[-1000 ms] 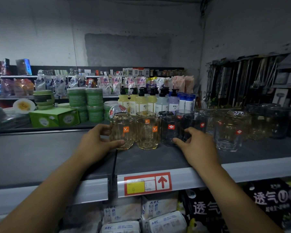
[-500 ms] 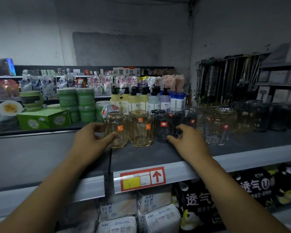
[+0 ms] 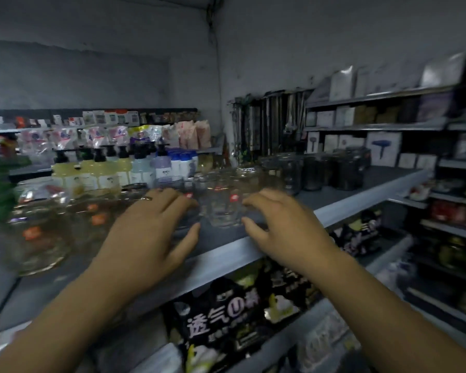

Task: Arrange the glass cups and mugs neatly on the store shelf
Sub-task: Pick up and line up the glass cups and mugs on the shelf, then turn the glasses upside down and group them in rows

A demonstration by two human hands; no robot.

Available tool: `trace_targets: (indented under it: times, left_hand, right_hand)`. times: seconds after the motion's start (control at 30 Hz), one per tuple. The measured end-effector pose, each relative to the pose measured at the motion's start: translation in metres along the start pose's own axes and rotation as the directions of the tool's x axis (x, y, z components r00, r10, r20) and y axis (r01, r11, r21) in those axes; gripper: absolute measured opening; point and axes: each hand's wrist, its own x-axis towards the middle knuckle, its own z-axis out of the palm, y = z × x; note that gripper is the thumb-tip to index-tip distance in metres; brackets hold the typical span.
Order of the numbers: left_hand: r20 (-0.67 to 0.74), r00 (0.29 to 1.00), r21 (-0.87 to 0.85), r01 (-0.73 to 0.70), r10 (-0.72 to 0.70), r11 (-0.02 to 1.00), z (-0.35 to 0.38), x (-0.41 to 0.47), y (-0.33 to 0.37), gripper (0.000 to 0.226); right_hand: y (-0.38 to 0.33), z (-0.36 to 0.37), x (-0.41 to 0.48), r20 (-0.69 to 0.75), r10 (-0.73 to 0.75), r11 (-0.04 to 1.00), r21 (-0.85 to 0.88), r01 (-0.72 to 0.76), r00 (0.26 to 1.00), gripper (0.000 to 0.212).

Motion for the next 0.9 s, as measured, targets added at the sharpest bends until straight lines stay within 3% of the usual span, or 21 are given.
trace_targets:
  times: [0.2,0.43,0.67,0.9]
  left_hand:
    - [0.027,0.997,0.009,-0.079,0.078,0.997,0.075,0.091,0.106,0.041]
    - [0.01,1.0,-0.023,-0.004,0.004,1.0,0.153,0.204,0.229,0.046]
    - [0.032,0.999,-0.12,0.013,-0.009,0.993,0.242,0.297,0.332,0.044]
    - [0.044,0.999,-0.212,0.017,-0.008,0.977,0.338,0.389,0.387,0.044]
  right_hand:
    - [0.159,-0.052,-0.024,-0.006,0.108,0.977,-0.184,-0.107,0.994,0.038]
    - [0.332,-0.111,-0.035,0.013,0.128,0.967,-0.222,-0.122,0.992,0.044]
    - [0.486,-0.116,-0.033,0.05,0.195,0.973,-0.134,-0.187,0.98,0.048]
    - [0.628,-0.081,0.009,0.084,0.238,0.97,0.023,-0.241,0.968,0.048]
